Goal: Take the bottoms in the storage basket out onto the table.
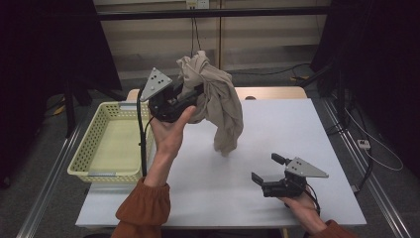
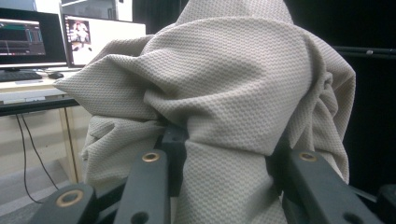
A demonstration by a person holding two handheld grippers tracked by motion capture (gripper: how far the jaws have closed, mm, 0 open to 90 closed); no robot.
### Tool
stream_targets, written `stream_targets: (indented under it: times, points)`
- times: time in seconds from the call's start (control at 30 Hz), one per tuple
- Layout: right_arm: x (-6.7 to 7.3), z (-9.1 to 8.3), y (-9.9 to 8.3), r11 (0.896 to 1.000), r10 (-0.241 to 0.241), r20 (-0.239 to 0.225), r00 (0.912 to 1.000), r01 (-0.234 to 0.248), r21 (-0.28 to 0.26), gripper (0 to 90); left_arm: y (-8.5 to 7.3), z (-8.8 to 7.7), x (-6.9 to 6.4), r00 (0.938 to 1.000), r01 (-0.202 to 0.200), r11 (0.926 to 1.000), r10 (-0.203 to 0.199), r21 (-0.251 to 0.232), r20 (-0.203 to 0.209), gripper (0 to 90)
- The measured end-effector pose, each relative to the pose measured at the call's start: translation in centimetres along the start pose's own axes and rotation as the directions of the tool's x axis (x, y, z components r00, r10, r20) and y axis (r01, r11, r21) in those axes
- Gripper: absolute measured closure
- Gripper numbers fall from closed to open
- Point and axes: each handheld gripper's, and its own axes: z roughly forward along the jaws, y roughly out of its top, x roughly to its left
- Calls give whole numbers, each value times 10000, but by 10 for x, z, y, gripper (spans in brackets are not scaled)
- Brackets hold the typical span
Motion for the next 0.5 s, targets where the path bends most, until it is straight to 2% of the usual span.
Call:
stream_targets:
  times: [0.17,0.2,0.3,0.5]
  points:
    - [0,0,0,10000,-31,-17,10000,31,-16,0,-4,5,-1,10000,7,9999,-8,141,33,638]
    - [0,0,0,10000,-4,-9,10000,4,-1,0,-6,8,-1,10000,-60,9994,59,326,51,638]
    - [0,0,0,10000,1,-14,10000,-1,5,0,-10,10,-1,10000,-75,9988,75,487,0,638]
    - [0,0,0,10000,-27,-11,10000,27,-1,0,-22,17,3,9999,116,9970,-110,768,-78,637]
